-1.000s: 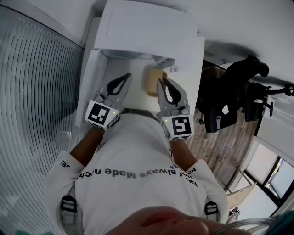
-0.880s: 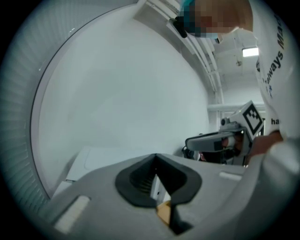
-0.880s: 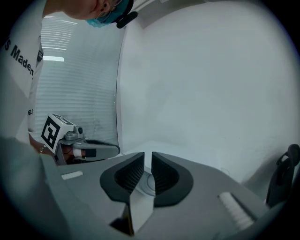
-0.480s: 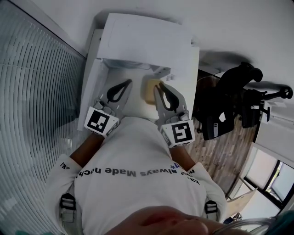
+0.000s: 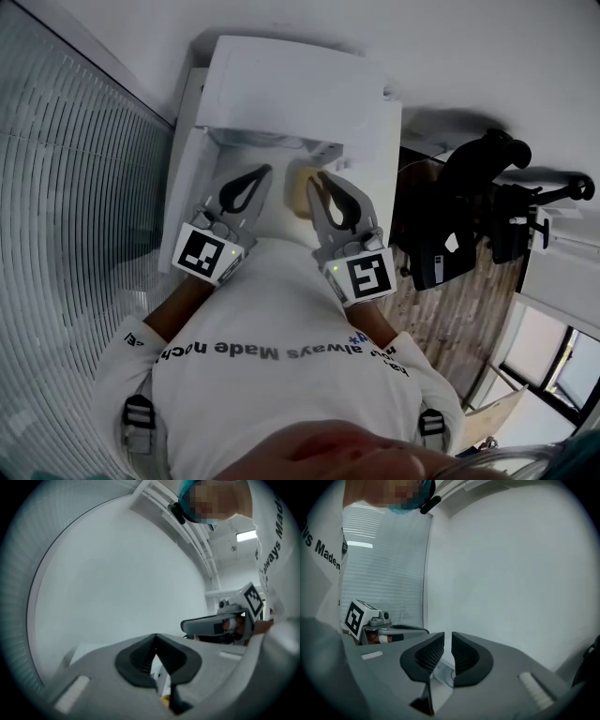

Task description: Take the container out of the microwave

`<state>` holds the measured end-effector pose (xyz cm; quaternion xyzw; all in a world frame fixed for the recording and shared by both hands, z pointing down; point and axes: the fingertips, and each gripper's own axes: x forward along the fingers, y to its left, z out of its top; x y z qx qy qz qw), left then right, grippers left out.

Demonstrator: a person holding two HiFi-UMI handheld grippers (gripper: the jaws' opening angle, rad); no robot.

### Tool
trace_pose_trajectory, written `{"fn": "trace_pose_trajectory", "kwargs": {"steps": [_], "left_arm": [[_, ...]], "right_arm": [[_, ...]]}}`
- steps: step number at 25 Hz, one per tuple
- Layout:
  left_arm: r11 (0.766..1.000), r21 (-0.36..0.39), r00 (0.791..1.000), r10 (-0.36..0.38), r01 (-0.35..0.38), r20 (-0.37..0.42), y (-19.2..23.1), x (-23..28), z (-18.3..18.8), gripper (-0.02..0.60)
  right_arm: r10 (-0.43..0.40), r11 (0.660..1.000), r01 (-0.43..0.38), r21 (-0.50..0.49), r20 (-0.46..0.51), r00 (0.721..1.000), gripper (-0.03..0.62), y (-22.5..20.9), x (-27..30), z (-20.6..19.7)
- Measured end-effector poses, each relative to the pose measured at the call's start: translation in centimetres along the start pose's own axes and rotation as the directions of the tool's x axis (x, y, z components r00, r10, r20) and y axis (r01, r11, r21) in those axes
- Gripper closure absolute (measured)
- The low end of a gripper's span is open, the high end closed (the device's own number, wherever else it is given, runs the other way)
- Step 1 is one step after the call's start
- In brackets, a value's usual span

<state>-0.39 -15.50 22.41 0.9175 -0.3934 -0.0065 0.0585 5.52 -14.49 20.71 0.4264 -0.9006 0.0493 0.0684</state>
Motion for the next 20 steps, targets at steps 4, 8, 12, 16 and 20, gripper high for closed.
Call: {"fn": "trace_pose_trajectory", "kwargs": {"steps": [4, 8, 12, 16, 20], "left_arm": [[1.000, -0.004, 1.000, 0.003, -0.003, 0.002, -0.09, 0.02, 0.16, 0.578], [1.000, -0.003, 1.000, 0.000, 0.000, -0.003, -0.06, 0.15, -0.04, 0.578], [1.000, -0.004, 1.000, -0.001, 0.001, -0.002, 0.12, 0.34, -0.03, 0.578], [1.000, -0.007, 1.000, -0.004, 0.004, 0.000, 0.10, 0.40, -0.17, 0.578], [1.000, -0.007, 1.000, -0.003, 0.003, 0.003, 0.10, 0.50, -0.24, 0.578]], "right_arm": [[0.000, 1.000, 0.000, 0.002, 0.018, 1.000, 0.545, 0.06, 0.09, 0.53], [0.006, 1.000, -0.006, 0.001, 0.018, 1.000, 0.545, 0.09, 0.34, 0.45], [0.008, 1.000, -0.008, -0.001, 0.018, 1.000, 0.545, 0.07, 0.59, 0.54], [0.009, 1.000, -0.009, -0.004, 0.020, 1.000, 0.545, 0.13, 0.67, 0.51], [0.010, 1.000, -0.010, -0.008, 0.019, 1.000, 0.545, 0.11, 0.65, 0.36]]}}
